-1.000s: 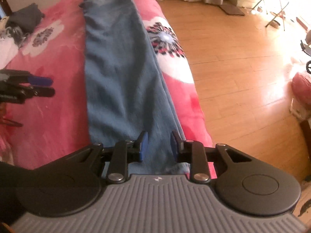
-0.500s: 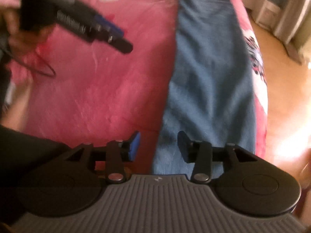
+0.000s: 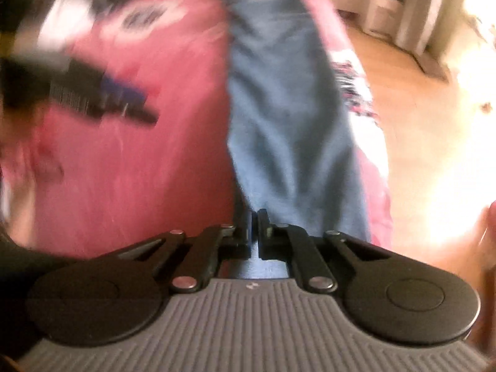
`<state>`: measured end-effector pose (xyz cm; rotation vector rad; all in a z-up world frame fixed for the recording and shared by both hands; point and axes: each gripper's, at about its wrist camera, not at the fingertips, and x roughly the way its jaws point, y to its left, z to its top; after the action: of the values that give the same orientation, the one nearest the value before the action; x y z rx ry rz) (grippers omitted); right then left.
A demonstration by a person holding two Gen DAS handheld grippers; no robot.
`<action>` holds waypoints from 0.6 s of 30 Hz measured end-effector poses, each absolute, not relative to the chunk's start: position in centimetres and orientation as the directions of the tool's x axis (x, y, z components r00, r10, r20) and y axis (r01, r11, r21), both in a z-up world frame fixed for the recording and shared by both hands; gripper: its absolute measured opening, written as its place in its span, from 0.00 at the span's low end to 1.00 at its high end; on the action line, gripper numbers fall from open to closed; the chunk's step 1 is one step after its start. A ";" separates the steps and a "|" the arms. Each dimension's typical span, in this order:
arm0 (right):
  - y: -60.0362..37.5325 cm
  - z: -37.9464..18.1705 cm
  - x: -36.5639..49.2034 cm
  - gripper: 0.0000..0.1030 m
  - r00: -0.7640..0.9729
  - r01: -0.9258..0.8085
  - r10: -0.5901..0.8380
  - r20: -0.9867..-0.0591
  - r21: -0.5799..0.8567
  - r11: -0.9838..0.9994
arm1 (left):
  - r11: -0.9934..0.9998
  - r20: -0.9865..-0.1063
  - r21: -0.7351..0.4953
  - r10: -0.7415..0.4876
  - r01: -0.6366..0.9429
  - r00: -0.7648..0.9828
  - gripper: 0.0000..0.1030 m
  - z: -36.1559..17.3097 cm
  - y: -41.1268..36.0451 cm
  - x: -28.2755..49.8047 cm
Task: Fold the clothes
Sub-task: 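Grasp the jeans leg end with the right gripper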
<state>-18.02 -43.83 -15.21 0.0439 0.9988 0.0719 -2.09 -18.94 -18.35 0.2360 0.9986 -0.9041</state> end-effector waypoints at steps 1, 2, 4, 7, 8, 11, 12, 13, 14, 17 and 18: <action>-44.6 -14.8 -18.2 0.02 0.550 -0.013 0.082 -0.831 0.090 0.996 | 0.629 -0.806 -0.217 -0.547 0.747 0.226 0.54 -18.4 -18.9 -2.1; -44.7 -14.6 -18.3 0.02 0.557 -0.010 0.077 -0.827 0.086 0.996 | 0.630 -0.806 -0.217 -0.547 0.746 0.227 0.54 -18.4 -18.9 -2.0; -44.5 -14.3 -18.5 0.02 0.567 -0.026 0.063 -0.822 0.058 0.998 | 0.631 -0.806 -0.219 -0.547 0.744 0.227 0.54 -18.3 -18.9 -2.0; -43.3 -14.4 -18.6 0.02 0.570 -0.086 0.058 -0.820 0.011 0.996 | 0.630 -0.807 -0.217 -0.546 0.746 0.226 0.54 -18.4 -18.9 -2.1; -42.8 -14.5 -18.5 0.02 0.568 -0.111 0.057 -0.821 -0.007 0.994 | 0.630 -0.808 -0.217 -0.545 0.746 0.225 0.54 -18.4 -18.9 -2.1; -41.6 -15.3 -18.3 0.02 0.553 -0.167 0.056 -0.831 -0.045 0.985 | 0.627 -0.809 -0.216 -0.544 0.748 0.223 0.54 -18.4 -19.0 -2.2; -41.2 -15.6 -18.3 0.02 0.547 -0.179 0.057 -0.836 -0.050 0.983 | 0.625 -0.809 -0.215 -0.544 0.750 0.221 0.54 -18.4 -19.0 -2.2; -41.0 -15.9 -18.3 0.02 0.541 -0.187 0.059 -0.839 -0.051 0.981 | 0.623 -0.811 -0.214 -0.543 0.752 0.219 0.54 -18.5 -19.0 -2.2; -40.9 -16.2 -18.3 0.02 0.536 -0.191 0.063 -0.842 -0.048 0.980 | 0.622 -0.812 -0.214 -0.542 0.753 0.216 0.54 -18.5 -19.1 -2.3; -40.6 -16.8 -18.2 0.02 0.521 -0.199 0.076 -0.850 -0.035 0.979 | 0.617 -0.817 -0.218 -0.539 0.756 0.204 0.54 -18.8 -19.3 -2.4; -40.5 -17.0 -18.2 0.03 0.517 -0.197 0.081 -0.852 -0.026 0.980 | 0.614 -0.819 -0.219 -0.538 0.759 0.199 0.54 -18.8 -19.4 -2.5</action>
<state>-18.25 -40.53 -17.01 -0.1252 1.0143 0.1674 -2.50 -19.40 -18.83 0.2548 1.0212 -0.9202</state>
